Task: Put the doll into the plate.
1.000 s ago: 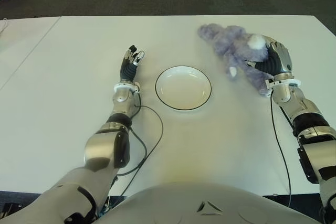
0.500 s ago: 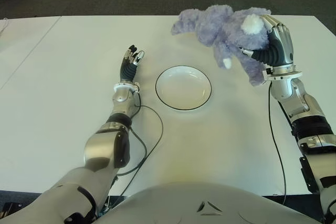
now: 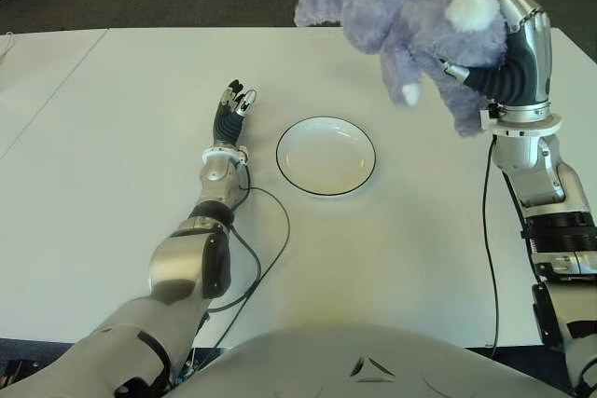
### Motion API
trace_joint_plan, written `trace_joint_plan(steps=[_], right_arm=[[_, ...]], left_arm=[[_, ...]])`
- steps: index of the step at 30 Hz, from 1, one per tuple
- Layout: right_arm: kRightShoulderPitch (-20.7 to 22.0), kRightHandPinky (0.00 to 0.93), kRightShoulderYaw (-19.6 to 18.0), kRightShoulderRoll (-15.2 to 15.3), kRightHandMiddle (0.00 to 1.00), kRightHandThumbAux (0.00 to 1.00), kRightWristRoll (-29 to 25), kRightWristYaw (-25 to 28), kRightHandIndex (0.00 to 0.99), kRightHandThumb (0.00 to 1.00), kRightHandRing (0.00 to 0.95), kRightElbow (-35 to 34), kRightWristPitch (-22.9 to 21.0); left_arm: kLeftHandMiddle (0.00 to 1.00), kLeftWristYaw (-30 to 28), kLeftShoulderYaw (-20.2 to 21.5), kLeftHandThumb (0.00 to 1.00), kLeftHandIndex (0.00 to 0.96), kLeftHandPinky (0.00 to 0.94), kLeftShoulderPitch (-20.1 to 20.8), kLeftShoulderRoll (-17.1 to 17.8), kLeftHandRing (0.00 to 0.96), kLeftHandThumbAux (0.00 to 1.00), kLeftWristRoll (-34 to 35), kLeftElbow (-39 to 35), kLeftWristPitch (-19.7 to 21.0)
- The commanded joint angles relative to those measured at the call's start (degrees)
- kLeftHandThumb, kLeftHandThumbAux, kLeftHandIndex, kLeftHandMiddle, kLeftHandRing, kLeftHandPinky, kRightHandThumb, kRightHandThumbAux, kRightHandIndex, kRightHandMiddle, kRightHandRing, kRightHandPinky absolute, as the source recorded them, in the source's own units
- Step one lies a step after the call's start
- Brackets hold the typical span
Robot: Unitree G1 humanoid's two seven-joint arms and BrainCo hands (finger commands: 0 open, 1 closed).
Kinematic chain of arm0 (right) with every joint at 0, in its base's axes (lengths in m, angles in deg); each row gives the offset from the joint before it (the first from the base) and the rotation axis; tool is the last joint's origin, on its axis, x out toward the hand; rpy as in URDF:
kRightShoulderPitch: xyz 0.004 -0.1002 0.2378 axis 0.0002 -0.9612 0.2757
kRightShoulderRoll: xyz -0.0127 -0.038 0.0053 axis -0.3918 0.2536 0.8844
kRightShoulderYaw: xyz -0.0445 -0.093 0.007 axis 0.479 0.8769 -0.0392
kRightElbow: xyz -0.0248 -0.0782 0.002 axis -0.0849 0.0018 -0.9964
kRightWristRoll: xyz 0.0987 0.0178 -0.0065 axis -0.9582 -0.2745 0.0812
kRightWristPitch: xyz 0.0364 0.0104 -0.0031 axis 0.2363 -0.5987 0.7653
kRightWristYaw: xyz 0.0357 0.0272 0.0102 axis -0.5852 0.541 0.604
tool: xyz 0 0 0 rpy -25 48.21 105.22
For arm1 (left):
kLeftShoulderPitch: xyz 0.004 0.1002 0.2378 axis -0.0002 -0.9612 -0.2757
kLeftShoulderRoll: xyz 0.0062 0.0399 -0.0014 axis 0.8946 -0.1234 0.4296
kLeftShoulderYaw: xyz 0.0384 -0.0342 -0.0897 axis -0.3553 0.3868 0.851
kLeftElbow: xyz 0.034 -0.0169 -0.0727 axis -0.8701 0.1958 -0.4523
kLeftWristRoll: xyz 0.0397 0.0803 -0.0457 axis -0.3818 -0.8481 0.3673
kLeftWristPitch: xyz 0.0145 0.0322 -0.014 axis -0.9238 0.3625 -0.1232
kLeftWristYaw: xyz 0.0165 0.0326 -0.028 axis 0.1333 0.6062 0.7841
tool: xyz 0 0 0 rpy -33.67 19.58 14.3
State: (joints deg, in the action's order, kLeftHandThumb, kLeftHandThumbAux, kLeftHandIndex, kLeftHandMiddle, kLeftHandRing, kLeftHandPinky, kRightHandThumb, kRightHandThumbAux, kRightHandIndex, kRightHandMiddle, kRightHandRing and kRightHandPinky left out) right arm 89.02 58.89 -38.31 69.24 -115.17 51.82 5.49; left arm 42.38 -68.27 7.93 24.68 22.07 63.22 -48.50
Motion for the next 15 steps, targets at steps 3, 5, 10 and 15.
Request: trace_joint_plan(steps=[3,5,10,15], right_arm=[[-2.8,0.863,-1.3,-4.1,0.851,0.713,-1.2,0.5,0.440,0.705,0.864,-6.5,3.2],[-3.0,0.861,-1.1,-4.5,0.848,0.712,-2.4,1.2,0.440,0.706,0.861,-6.4,4.3],[-3.8,0.858,-0.5,-5.6,0.847,0.712,-5.6,4.2,0.440,0.707,0.855,-6.3,6.9],[-5.3,0.853,0.3,-4.8,0.843,0.712,-11.5,11.5,0.440,0.709,0.850,-7.9,7.1]], left_arm=[[0.085,0.7,0.1,0.000,0.038,0.041,-11.6,-2.3,0.065,0.458,-0.1,7.3,6.3],[0.085,0.6,0.2,0.000,0.037,0.043,-11.6,-2.4,0.066,0.458,0.1,7.3,6.0],[0.078,-1.1,1.4,0.000,0.032,0.043,-11.6,-3.0,0.061,0.445,1.5,7.2,5.0],[0.076,0.0,0.8,0.000,0.028,0.041,-11.3,-2.6,0.057,0.447,0.6,7.3,6.5]])
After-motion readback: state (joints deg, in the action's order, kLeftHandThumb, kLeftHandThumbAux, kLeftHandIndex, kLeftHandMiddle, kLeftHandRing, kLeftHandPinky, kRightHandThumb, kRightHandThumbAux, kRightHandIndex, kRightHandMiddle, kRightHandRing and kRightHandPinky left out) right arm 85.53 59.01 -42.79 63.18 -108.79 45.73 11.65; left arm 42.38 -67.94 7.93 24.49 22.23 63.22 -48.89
